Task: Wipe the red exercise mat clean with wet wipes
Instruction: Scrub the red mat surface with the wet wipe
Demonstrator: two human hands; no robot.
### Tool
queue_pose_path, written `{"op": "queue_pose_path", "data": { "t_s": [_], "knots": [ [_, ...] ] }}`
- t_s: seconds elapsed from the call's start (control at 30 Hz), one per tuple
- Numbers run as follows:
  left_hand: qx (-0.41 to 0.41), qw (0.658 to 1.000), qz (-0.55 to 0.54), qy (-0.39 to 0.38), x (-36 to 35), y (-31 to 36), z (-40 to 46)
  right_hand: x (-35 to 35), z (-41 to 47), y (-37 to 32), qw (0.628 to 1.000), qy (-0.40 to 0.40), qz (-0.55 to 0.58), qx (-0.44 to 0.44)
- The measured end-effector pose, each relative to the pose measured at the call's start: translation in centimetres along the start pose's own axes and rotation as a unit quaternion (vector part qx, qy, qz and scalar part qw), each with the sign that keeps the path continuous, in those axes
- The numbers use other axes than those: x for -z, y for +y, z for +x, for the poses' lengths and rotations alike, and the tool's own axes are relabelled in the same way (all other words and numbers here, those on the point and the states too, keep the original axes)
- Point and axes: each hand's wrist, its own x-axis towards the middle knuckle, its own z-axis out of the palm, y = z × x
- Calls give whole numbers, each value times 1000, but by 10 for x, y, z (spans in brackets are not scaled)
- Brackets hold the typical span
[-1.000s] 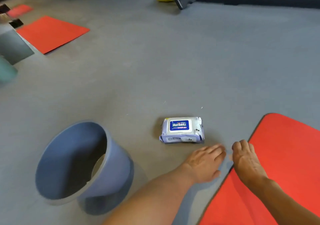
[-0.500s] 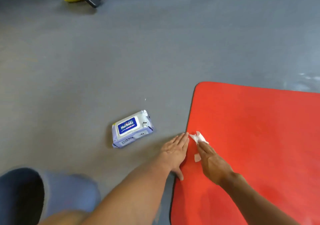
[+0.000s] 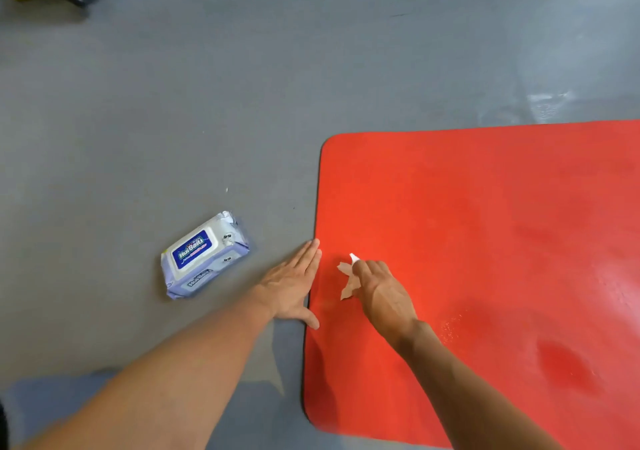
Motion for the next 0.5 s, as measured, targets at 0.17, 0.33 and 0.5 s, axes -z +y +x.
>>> {"op": "queue_pose_path", "data": {
  "t_s": [0.17,0.33,0.5],
  "knots": [
    [25,999,19,4,-8,0,-6,-7,13,4,999,-6,-27,32],
    [103,994,-29,20,-32,22,-32,-8,3,3,994,-59,-6,88],
    [166,979,-118,27,-61,67,-74,-3,-17,12,977,-122,-13,175]
  ]
}}
